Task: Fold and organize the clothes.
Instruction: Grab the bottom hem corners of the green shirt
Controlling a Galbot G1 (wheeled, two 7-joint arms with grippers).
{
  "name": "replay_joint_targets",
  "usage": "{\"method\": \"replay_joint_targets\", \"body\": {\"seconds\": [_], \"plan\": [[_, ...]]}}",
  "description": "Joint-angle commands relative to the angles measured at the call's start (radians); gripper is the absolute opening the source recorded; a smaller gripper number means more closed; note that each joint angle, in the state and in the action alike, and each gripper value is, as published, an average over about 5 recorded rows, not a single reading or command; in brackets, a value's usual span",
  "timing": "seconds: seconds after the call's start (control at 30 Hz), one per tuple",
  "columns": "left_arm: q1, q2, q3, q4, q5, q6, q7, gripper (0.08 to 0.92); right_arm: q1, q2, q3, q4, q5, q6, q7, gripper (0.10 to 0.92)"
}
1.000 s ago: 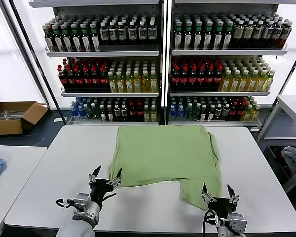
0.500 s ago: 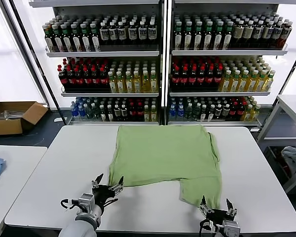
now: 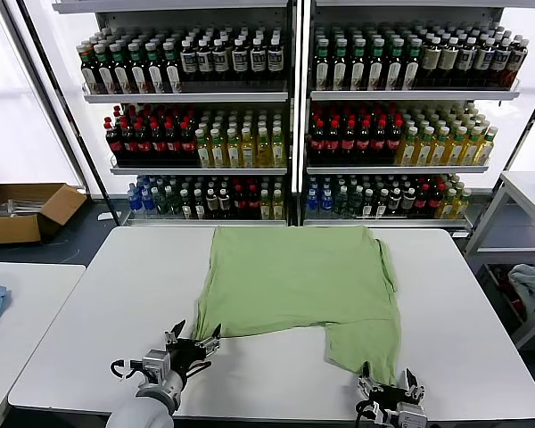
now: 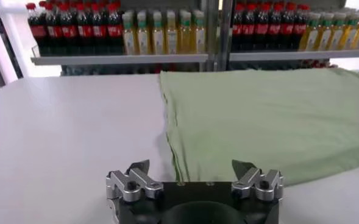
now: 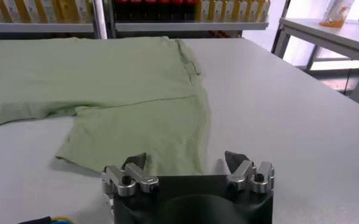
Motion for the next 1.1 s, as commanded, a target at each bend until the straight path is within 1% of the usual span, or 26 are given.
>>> {"method": "replay_joint_targets", "body": {"seconds": [0.03, 0.13, 0.23, 0.67, 0.8, 0.9, 1.0, 1.1], "plan": [[0.012, 0.009, 0.01, 0.013, 0.008, 0.01, 0.002, 0.823, -0.004, 0.005, -0.006, -0.01, 0.005, -0.001, 0.0, 0.796], [0.015, 0.013, 0.016, 0.013, 0.011, 0.012, 0.004, 0.814, -0.005, 0.005, -0.008, -0.015, 0.005, 0.007, -0.003, 0.726], [0.018, 0.012, 0.023, 0.017, 0.017, 0.011, 0.005, 0.758, -0.005, 0.006, -0.01, -0.018, 0.005, 0.012, -0.006, 0.639], [0.035, 0.003, 0.032, 0.015, 0.03, 0.006, 0.015, 0.385, -0.009, -0.001, -0.008, -0.025, 0.013, 0.04, -0.02, 0.258], [0.04, 0.0, 0.03, 0.01, 0.03, -0.017, 0.017, 0.264, -0.011, -0.006, -0.006, -0.005, 0.013, 0.059, -0.041, 0.149], [0.044, -0.007, 0.025, -0.006, 0.028, -0.064, 0.023, 0.178, -0.011, -0.012, -0.001, 0.037, 0.012, 0.083, -0.069, 0.111], [0.042, -0.015, 0.018, -0.035, 0.02, -0.111, 0.031, 0.109, 0.003, -0.013, 0.012, 0.083, 0.008, 0.102, -0.092, 0.111], [0.026, -0.024, 0.008, -0.065, -0.003, -0.146, 0.035, 0.086, 0.03, -0.012, 0.032, 0.114, -0.004, 0.122, -0.115, 0.111]]}}
